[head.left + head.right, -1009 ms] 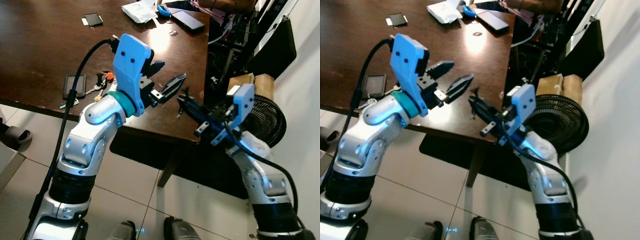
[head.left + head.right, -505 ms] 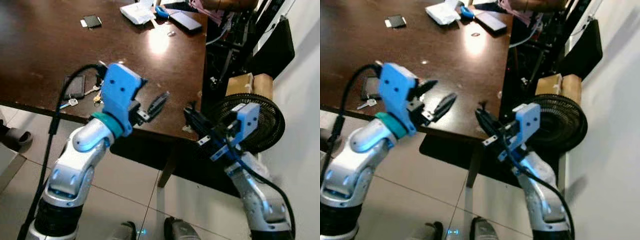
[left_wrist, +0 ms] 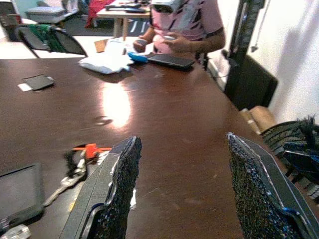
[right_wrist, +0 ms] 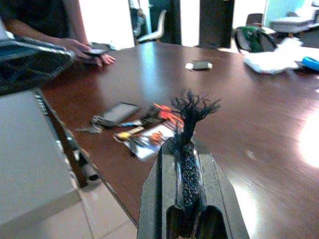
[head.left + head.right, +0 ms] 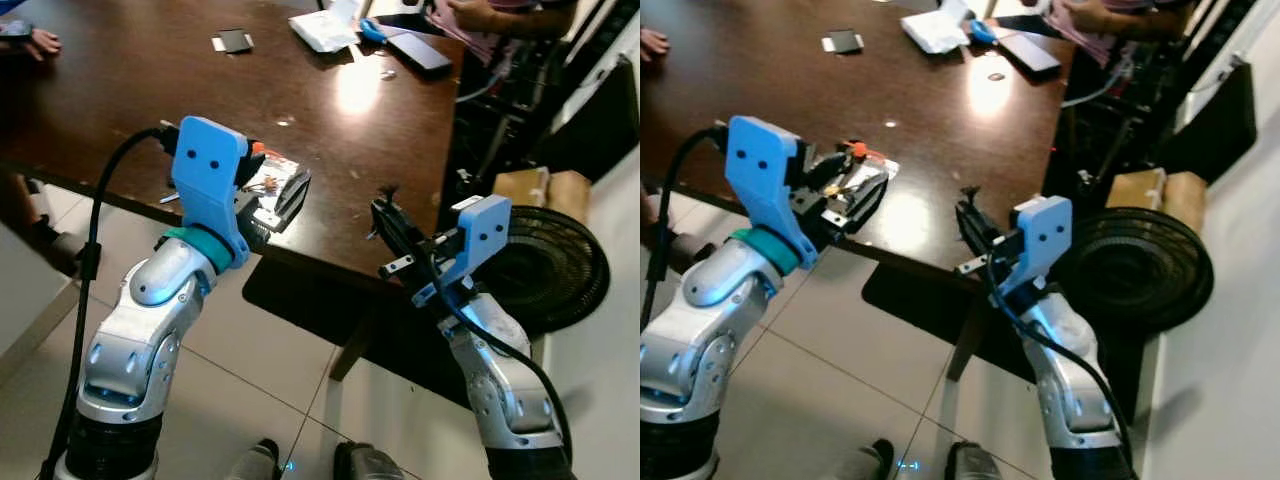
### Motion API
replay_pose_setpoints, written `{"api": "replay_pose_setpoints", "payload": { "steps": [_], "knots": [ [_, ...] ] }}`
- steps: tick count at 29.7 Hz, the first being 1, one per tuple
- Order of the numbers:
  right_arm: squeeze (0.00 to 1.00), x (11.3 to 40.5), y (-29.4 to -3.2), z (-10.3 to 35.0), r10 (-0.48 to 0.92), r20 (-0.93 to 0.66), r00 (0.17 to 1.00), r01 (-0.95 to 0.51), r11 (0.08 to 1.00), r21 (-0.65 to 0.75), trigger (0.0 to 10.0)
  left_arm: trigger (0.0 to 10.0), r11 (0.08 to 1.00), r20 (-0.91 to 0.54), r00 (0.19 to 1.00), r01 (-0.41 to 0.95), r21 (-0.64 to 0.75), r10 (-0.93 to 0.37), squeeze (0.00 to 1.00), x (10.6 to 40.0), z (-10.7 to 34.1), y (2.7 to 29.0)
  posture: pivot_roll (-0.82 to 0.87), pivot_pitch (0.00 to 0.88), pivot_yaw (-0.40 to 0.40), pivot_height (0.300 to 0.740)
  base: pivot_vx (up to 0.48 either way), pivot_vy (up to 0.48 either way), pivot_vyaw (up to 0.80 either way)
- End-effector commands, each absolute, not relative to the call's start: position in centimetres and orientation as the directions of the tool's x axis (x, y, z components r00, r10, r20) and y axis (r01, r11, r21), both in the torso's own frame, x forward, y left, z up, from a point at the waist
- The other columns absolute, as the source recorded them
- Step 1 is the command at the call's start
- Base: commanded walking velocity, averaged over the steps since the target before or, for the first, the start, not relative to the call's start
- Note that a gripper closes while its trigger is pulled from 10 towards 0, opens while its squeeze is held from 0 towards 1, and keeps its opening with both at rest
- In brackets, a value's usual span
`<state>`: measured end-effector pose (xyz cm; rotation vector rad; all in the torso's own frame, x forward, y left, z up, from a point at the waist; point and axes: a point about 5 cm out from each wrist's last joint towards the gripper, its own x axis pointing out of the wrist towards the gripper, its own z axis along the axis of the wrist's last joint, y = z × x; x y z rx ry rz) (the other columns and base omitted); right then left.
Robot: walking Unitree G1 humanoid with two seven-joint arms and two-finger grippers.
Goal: Hang keys on a hook
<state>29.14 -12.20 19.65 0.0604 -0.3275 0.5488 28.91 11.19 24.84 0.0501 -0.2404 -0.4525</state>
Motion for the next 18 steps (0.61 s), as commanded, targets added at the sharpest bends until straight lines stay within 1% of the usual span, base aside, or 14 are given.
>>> {"api": "replay_pose_setpoints", "payload": {
  "steps": [1, 6, 7, 8, 11, 18],
  "knots": [
    [0.00, 29.24, -11.55, 19.90, 0.516, 0.329, 0.791, -0.535, 0.844, -0.037, 10.0, 10.0, 0.897, 0.206, 0.873, 0.427, 0.113, -0.442, 0.00, 28.66, 24.52, 11.09, 0.01, 0.084, 0.034, 0.740, 0.000, 0.000, 0.71],
    [0.00, 29.78, -11.24, 20.37, 0.518, 0.347, 0.782, -0.538, 0.842, -0.045, 10.0, 10.0, 0.901, 0.207, 0.878, 0.410, 0.143, -0.432, 0.00, 28.76, 24.84, 11.46, 0.02, 0.077, 0.028, 0.740, 0.000, 0.000, 0.71],
    [0.00, 29.88, -11.29, 20.39, 0.516, 0.349, 0.782, -0.535, 0.843, -0.048, 10.0, 10.0, 0.900, 0.223, 0.874, 0.399, 0.177, -0.432, 0.00, 28.76, 25.04, 11.63, 0.02, 0.078, 0.027, 0.740, 0.000, 0.000, 0.72],
    [0.00, 29.88, -11.29, 20.39, 0.516, 0.349, 0.782, -0.535, 0.843, -0.048, 10.0, 10.0, 0.900, 0.223, 0.874, 0.399, 0.177, -0.432, 0.00, 28.76, 25.04, 11.63, 0.02, 0.078, 0.027, 0.740, 0.000, 0.000, 0.72],
    [0.00, 30.05, -11.35, 20.33, 0.509, 0.350, 0.787, -0.526, 0.849, -0.052, 10.0, 10.0, 0.891, 0.232, 0.873, 0.367, 0.269, -0.430, 0.00, 28.80, 25.08, 11.87, 0.02, 0.078, 0.030, 0.740, 0.000, 0.000, 0.72],
    [0.00, 30.09, -11.33, 20.30, 0.500, 0.351, 0.792, -0.518, 0.854, -0.049, 10.0, 10.0, 0.893, 0.247, 0.875, 0.344, 0.290, -0.417, 0.00, 28.86, 25.42, 12.00, 0.02, 0.085, 0.036, 0.740, 0.000, 0.000, 0.72]
  ]
}}
